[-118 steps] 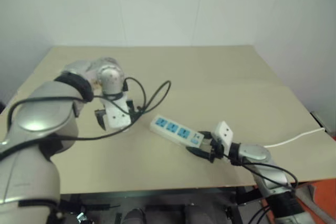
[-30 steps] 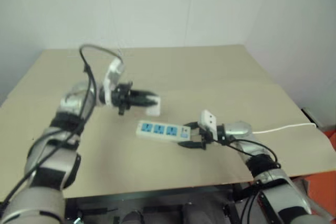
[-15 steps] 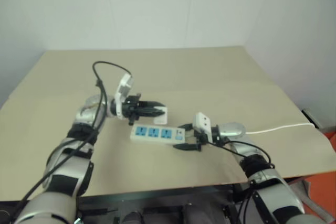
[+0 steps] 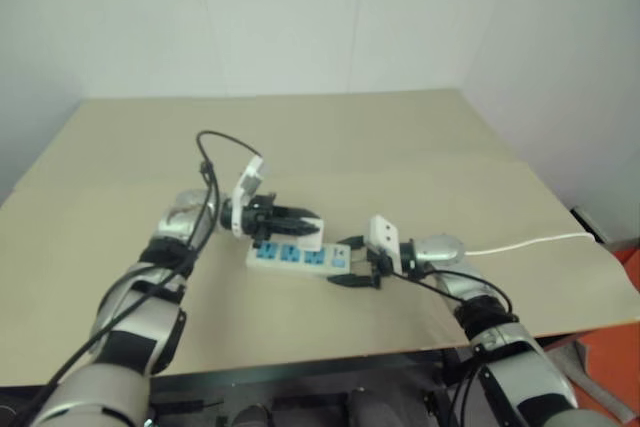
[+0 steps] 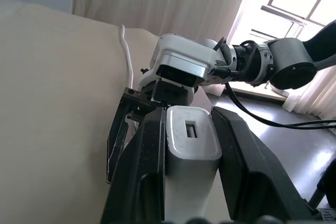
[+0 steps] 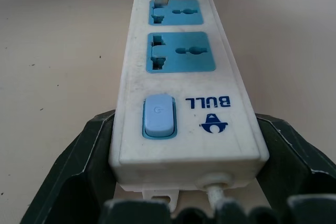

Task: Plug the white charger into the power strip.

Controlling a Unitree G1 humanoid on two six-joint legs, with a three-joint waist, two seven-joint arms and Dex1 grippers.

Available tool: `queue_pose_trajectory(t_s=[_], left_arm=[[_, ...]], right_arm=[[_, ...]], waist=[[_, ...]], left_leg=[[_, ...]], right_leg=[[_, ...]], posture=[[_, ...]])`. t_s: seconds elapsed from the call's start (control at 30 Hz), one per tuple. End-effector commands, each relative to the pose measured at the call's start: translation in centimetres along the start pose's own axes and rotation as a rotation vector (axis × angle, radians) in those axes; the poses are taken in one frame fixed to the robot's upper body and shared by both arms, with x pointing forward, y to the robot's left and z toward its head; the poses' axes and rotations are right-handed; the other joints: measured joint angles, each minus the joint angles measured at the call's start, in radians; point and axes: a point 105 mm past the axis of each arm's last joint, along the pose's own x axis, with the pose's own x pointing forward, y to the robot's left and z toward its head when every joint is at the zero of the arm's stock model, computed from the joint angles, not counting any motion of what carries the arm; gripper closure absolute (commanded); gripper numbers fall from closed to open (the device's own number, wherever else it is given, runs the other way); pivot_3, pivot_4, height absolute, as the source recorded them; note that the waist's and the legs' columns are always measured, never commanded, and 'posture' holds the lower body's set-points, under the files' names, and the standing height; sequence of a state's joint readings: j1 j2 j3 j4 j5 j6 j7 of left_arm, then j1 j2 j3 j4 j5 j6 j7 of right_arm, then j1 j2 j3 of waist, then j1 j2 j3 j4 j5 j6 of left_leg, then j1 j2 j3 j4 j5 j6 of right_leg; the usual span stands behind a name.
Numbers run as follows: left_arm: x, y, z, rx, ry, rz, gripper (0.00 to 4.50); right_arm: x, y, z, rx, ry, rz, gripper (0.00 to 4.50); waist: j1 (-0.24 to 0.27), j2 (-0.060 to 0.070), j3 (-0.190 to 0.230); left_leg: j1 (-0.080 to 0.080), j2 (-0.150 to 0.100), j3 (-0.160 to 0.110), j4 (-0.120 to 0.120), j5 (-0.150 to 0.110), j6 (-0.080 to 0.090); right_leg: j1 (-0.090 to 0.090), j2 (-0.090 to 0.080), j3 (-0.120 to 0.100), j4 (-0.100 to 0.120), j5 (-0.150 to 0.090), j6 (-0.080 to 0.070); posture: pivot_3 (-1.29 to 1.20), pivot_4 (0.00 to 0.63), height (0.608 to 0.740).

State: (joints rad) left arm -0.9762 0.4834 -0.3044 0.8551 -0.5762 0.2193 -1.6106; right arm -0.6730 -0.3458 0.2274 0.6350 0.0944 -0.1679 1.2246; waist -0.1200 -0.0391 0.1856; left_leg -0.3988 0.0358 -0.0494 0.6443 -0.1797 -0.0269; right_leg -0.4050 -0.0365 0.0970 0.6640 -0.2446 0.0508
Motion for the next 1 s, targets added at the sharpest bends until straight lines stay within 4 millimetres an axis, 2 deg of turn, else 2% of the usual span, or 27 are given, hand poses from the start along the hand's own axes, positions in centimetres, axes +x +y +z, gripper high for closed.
queue_pose_trajectory(t_s=[0.03,0.47,1.0], left_arm=[[0.3,0.2,0.6,0.035,0.014,-0.007,3.46],[0.7,0.5,0.1,0.008,0.009,-0.001,3.46],[0.8,0.8,-2.0,0.024,0.049,0.018,3.46]], right_arm=[[0.7,1.4,-1.5,0.021,0.053,0.04,1.07],[0.8,1.5,-1.7,0.016,0.061,0.029,1.07],[0.8,1.5,-1.7,0.011,0.059,0.023,1.07]], waist=[[-0.001,0.0,0.0],[-0.002,0.0,0.0],[-0.002,0.0,0.0]], left_leg=[[0.0,0.0,0.0,0.0,0.0,0.0],[0.0,0.0,0.0,0.0,0.0,0.0],[0.0,0.0,0.0,-0.001,0.0,0.0]], right_leg=[[0.0,0.0,0.0,0.0,0.0,0.0],[0.0,0.0,0.0,0.0,0.0,0.0],[0.0,0.0,0.0,-0.001,0.0,0.0]], posture=[[0.0,0.15,0.74],[0.0,0.15,0.74],[0.0,0.15,0.74]])
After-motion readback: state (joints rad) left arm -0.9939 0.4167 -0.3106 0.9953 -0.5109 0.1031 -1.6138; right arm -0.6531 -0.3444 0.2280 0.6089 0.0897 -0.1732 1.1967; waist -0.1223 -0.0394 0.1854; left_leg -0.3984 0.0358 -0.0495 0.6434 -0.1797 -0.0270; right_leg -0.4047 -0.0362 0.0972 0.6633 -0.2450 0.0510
